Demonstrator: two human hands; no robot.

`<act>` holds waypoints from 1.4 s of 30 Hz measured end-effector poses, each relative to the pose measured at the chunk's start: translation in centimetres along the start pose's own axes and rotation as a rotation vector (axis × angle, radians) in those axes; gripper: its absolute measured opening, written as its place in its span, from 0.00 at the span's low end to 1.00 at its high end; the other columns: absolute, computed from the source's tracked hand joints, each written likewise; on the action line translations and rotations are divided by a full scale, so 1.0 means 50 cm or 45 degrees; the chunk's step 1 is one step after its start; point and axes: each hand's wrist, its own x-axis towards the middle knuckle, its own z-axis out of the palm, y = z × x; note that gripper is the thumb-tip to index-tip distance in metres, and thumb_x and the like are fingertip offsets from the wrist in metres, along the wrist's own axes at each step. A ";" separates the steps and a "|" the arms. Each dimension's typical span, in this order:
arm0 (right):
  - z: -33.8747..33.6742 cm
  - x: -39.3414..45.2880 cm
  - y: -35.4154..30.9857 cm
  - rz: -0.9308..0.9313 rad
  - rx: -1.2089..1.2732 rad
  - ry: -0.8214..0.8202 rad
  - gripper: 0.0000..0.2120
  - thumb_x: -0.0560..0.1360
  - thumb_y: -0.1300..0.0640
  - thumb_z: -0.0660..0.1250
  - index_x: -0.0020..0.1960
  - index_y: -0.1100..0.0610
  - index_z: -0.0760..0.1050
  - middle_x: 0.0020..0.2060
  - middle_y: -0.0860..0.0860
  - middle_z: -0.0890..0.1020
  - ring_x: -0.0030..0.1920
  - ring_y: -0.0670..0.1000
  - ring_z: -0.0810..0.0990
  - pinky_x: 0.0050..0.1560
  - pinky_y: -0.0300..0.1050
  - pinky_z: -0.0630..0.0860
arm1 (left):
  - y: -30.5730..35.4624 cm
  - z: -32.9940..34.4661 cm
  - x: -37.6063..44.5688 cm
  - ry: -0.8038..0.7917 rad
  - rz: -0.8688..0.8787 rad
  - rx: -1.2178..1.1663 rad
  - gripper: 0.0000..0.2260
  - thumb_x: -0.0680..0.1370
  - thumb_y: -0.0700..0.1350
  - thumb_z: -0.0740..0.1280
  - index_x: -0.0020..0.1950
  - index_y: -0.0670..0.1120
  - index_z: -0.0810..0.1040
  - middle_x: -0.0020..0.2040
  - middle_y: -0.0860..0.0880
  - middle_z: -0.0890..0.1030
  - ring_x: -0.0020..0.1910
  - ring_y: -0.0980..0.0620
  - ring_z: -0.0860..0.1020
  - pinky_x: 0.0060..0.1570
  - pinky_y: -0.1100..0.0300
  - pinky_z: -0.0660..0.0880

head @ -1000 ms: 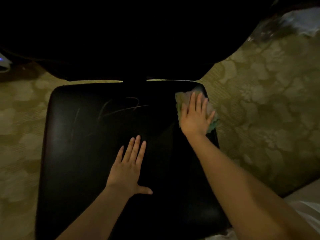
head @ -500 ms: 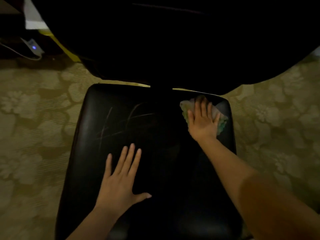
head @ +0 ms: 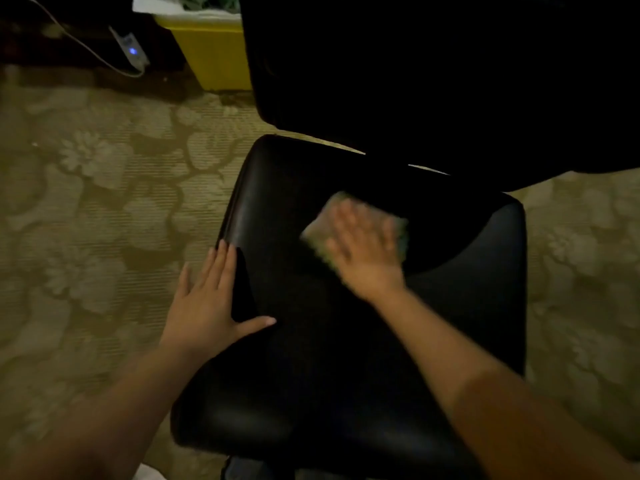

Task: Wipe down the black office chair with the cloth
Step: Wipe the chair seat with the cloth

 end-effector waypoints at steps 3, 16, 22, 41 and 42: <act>-0.038 0.116 0.024 0.490 0.072 0.000 0.26 0.81 0.45 0.43 0.76 0.49 0.40 0.77 0.49 0.44 0.75 0.50 0.42 0.73 0.59 0.40 | -0.007 0.012 -0.010 -0.020 0.044 0.053 0.58 0.56 0.79 0.44 0.73 0.43 0.34 0.71 0.49 0.32 0.74 0.52 0.38 0.70 0.49 0.37; 0.049 -0.095 -0.099 -0.475 -0.100 -0.069 0.26 0.76 0.45 0.52 0.72 0.51 0.63 0.70 0.50 0.69 0.71 0.50 0.64 0.68 0.63 0.58 | -0.088 -0.015 -0.037 -0.183 0.068 0.094 0.61 0.47 0.82 0.34 0.68 0.44 0.27 0.71 0.48 0.30 0.71 0.51 0.32 0.69 0.49 0.35; 0.007 0.123 -0.153 0.237 -0.058 0.033 0.25 0.81 0.46 0.41 0.76 0.49 0.39 0.76 0.47 0.42 0.75 0.49 0.39 0.72 0.60 0.36 | -0.056 -0.041 0.025 -0.236 0.226 0.263 0.57 0.61 0.75 0.59 0.67 0.45 0.24 0.68 0.49 0.26 0.71 0.52 0.31 0.71 0.48 0.36; -0.015 0.171 -0.130 0.093 -0.027 0.031 0.26 0.81 0.48 0.47 0.77 0.50 0.45 0.77 0.49 0.48 0.76 0.51 0.45 0.72 0.59 0.43 | -0.001 -0.055 0.069 -0.320 0.023 0.089 0.43 0.74 0.60 0.60 0.74 0.44 0.35 0.76 0.45 0.36 0.76 0.49 0.45 0.72 0.49 0.48; -0.008 0.154 -0.166 -0.102 -0.062 -0.028 0.25 0.81 0.47 0.45 0.76 0.49 0.43 0.77 0.47 0.46 0.75 0.49 0.43 0.72 0.58 0.41 | 0.002 -0.059 0.067 -0.336 0.010 0.110 0.41 0.75 0.59 0.59 0.74 0.44 0.35 0.76 0.45 0.36 0.75 0.50 0.44 0.72 0.49 0.47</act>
